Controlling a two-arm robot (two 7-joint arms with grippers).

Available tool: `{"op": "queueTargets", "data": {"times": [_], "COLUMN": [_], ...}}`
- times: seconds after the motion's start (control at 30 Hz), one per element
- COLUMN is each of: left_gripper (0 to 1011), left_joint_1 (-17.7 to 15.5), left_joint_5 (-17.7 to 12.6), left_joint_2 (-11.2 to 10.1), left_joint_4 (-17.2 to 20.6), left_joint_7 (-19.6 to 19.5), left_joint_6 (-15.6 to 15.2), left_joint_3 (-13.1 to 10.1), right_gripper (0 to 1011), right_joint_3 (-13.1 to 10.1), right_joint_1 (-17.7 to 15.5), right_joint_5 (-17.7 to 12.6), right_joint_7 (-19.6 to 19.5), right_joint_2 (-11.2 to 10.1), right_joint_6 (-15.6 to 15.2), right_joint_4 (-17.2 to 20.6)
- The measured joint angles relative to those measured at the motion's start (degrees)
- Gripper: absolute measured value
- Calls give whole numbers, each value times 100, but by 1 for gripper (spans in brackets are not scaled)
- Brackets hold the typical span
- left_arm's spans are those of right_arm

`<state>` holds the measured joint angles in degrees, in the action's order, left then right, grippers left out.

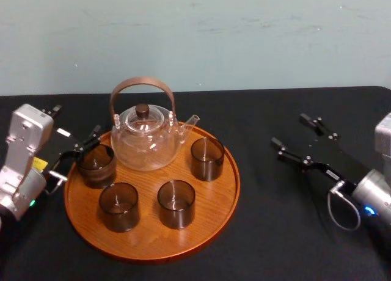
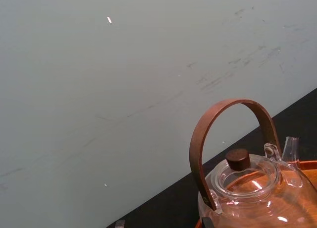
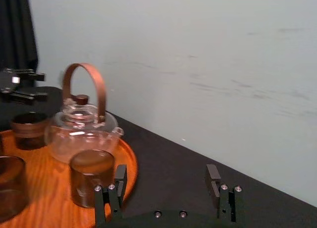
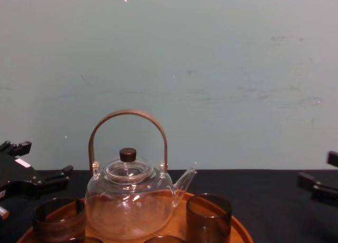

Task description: Pick up the glass from the table and place it on the tray.

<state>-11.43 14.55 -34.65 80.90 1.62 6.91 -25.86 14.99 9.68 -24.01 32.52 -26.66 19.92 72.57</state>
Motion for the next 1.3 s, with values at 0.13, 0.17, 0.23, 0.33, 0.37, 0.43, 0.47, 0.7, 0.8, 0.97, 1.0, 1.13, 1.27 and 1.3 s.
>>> {"op": "queueTargets", "data": {"times": [0.13,0.17,0.23,0.33,0.37,0.43,0.47,0.7,0.8,0.97,1.0,1.13,1.27,1.3], "left_gripper": [1001,1002,1001,1002,1001,1001,1001,1002,1002,1002,1002,1001,1001,1001], "left_joint_1": [0,0,0,0,0,0,0,0,0,0,0,0,0,0], "left_joint_5": [0,0,0,0,0,0,0,0,-1,0,0,0,0,0], "left_joint_2": [0,0,0,0,0,0,0,0,0,0,0,0,0,0], "left_joint_4": [0,0,0,0,0,0,0,0,0,0,0,0,0,0], "left_joint_7": [0,0,0,0,0,0,0,0,0,0,0,0,0,0], "left_joint_6": [0,0,0,0,0,0,0,0,0,0,0,0,0,0], "left_joint_3": [0,0,0,0,0,0,0,0,0,0,0,0,0,0], "right_gripper": [1002,1002,1002,1002,1002,1002,1002,1002,1002,1002,1002,1003,1002,1002], "right_joint_3": [-154,-177,-236,-291,-303,-328,-334,-334,-331,-329,-328,-325,-324,-323], "right_joint_1": [-134,-153,-201,-235,-240,-250,-253,-254,-254,-252,-251,-250,-249,-248], "right_joint_5": [10,11,11,25,30,50,57,67,67,67,67,66,65,64], "right_joint_7": [-91,-98,-107,-115,-116,-119,-119,-119,-119,-117,-116,-114,-114,-114], "right_joint_2": [-27,-29,-29,-11,-5,20,31,32,31,29,29,26,26,25], "right_joint_6": [20,20,20,19,20,17,15,11,10,8,7,5,4,3], "right_joint_4": [38,44,48,50,50,42,37,29,28,28,28,28,28,28]}}
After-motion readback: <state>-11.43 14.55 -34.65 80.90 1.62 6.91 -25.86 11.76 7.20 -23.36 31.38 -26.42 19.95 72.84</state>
